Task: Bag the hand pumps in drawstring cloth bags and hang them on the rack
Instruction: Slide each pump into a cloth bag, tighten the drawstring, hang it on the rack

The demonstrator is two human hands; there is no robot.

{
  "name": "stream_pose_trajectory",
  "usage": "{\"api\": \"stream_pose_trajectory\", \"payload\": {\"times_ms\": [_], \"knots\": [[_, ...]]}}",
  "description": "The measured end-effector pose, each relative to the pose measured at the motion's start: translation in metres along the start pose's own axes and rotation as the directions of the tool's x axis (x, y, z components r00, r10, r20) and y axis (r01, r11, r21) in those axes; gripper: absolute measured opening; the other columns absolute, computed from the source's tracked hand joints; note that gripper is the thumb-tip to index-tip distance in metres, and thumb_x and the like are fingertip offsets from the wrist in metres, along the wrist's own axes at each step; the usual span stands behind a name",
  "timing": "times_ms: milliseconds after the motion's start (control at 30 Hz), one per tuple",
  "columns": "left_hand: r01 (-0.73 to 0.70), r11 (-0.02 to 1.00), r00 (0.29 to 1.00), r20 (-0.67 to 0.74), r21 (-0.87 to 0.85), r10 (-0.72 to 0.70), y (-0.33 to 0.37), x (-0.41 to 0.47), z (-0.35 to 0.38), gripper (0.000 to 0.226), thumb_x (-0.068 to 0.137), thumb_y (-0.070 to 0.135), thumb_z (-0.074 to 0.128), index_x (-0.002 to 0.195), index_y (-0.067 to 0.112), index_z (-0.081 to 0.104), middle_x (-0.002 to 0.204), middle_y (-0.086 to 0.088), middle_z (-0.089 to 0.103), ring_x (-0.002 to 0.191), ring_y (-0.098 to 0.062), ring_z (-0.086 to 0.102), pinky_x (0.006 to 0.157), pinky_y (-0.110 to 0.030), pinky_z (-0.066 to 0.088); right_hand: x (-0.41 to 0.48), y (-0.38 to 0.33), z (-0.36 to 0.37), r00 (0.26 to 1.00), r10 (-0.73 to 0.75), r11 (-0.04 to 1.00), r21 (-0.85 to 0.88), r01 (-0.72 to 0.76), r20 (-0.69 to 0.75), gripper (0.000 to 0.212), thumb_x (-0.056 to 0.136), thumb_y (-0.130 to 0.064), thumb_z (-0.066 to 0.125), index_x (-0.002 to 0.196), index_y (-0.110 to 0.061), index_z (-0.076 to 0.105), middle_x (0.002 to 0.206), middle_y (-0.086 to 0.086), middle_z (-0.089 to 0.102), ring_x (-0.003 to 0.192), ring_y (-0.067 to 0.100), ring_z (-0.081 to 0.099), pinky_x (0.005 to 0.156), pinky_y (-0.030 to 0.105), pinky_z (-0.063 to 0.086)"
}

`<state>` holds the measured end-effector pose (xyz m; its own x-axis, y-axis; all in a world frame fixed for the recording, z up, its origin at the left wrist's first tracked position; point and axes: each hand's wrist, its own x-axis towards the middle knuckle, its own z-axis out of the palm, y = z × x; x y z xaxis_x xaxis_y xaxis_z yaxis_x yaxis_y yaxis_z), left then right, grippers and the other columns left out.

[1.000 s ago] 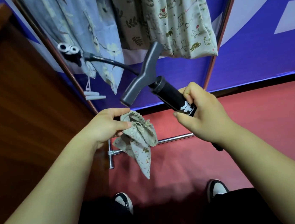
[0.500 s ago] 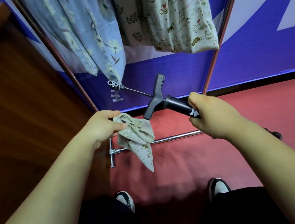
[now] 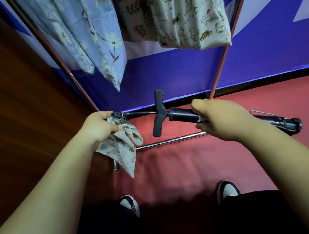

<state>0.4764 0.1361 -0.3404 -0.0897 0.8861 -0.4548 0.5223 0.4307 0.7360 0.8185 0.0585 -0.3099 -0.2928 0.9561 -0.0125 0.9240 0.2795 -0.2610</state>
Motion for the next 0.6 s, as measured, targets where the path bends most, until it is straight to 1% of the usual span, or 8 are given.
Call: {"api": "stream_pose_trajectory", "payload": {"times_ms": [100,133,200,267,333,433,533,600], "knots": [[-0.021,0.999,1.0,0.011,0.046,0.021,0.005,-0.004,0.003,0.041,0.079,-0.01,0.076,0.112,0.014,0.074,0.105,-0.009,0.078,0.096,-0.025,0.075,0.092,-0.042,0.06,-0.001,0.002,-0.005,1.0,-0.004,1.0,0.024,0.004,-0.002,0.035,0.087,-0.029,0.07,0.087,-0.023,0.035,0.072,-0.01,0.041,0.061,0.016,0.041,0.053,0.034,0.026],[-0.021,0.999,1.0,0.011,0.043,0.021,0.005,-0.004,0.004,0.043,0.08,-0.013,0.073,0.113,0.015,0.073,0.101,-0.009,0.077,0.093,-0.025,0.075,0.086,-0.039,0.061,-0.001,0.003,-0.007,1.0,-0.002,1.0,0.029,0.002,0.005,0.036,0.086,-0.029,0.07,0.087,-0.023,0.035,0.073,-0.009,0.043,0.057,0.01,0.04,0.052,0.034,0.025],[-0.009,1.0,0.999,0.045,-0.009,0.01,0.008,-0.006,0.005,0.049,0.084,-0.019,0.063,0.116,0.017,0.071,0.094,-0.006,0.074,0.079,-0.019,0.073,0.063,-0.029,0.059,-0.001,0.004,-0.007,1.0,0.009,1.0,0.025,-0.009,0.022,0.035,0.087,-0.029,0.07,0.087,-0.024,0.035,0.073,-0.008,0.044,0.054,0.003,0.038,0.05,0.033,0.024],[0.0,0.999,0.994,0.108,-0.054,0.006,0.01,-0.008,0.005,0.055,0.086,-0.021,0.055,0.107,0.027,0.073,0.09,-0.003,0.075,0.075,-0.014,0.071,0.054,-0.023,0.053,-0.001,0.004,-0.007,0.999,0.033,0.999,0.011,-0.033,0.035,0.033,0.087,-0.028,0.068,0.087,-0.024,0.035,0.072,-0.009,0.044,0.054,0.003,0.039,0.05,0.032,0.025],[0.01,0.997,0.988,0.156,-0.083,0.003,0.011,-0.008,0.004,0.061,0.086,-0.021,0.053,0.114,0.03,0.072,0.098,-0.002,0.076,0.081,-0.013,0.071,0.058,-0.021,0.052,-0.002,0.004,-0.007,0.998,0.048,0.999,-0.011,-0.047,0.045,0.031,0.087,-0.026,0.067,0.088,-0.023,0.036,0.072,-0.008,0.043,0.058,0.013,0.043,0.053,0.034,0.029],[0.048,0.987,0.984,0.174,-0.153,-0.021,0.012,-0.006,0.004,0.068,0.088,-0.021,0.053,0.138,0.025,0.062,0.106,0.002,0.074,0.089,-0.011,0.07,0.056,-0.018,0.053,-0.003,0.004,-0.006,0.997,0.046,0.998,-0.047,-0.043,0.06,0.03,0.086,-0.025,0.066,0.088,-0.022,0.036,0.07,-0.009,0.04,0.068,0.024,0.044,0.053,0.034,0.028],[0.08,0.981,0.986,0.157,-0.179,-0.052,0.013,-0.006,0.006,0.073,0.089,-0.021,0.054,0.148,0.022,0.05,0.107,0.002,0.07,0.09,-0.012,0.068,0.053,-0.017,0.053,-0.003,0.004,-0.008,0.997,0.032,0.999,-0.028,-0.03,0.074,0.03,0.086,-0.024,0.066,0.087,-0.023,0.036,0.069,-0.009,0.042,0.061,0.018,0.044,0.05,0.033,0.026],[0.097,0.977,0.986,0.152,-0.189,-0.068,0.013,-0.007,0.007,0.07,0.088,-0.021,0.054,0.144,0.021,0.054,0.106,0.001,0.07,0.093,-0.014,0.068,0.052,-0.017,0.053,-0.003,0.005,-0.013,0.997,0.017,0.999,0.031,-0.02,0.077,0.034,0.085,-0.024,0.068,0.084,-0.023,0.034,0.07,-0.008,0.046,0.059,0.006,0.045,0.05,0.032,0.026]]}}
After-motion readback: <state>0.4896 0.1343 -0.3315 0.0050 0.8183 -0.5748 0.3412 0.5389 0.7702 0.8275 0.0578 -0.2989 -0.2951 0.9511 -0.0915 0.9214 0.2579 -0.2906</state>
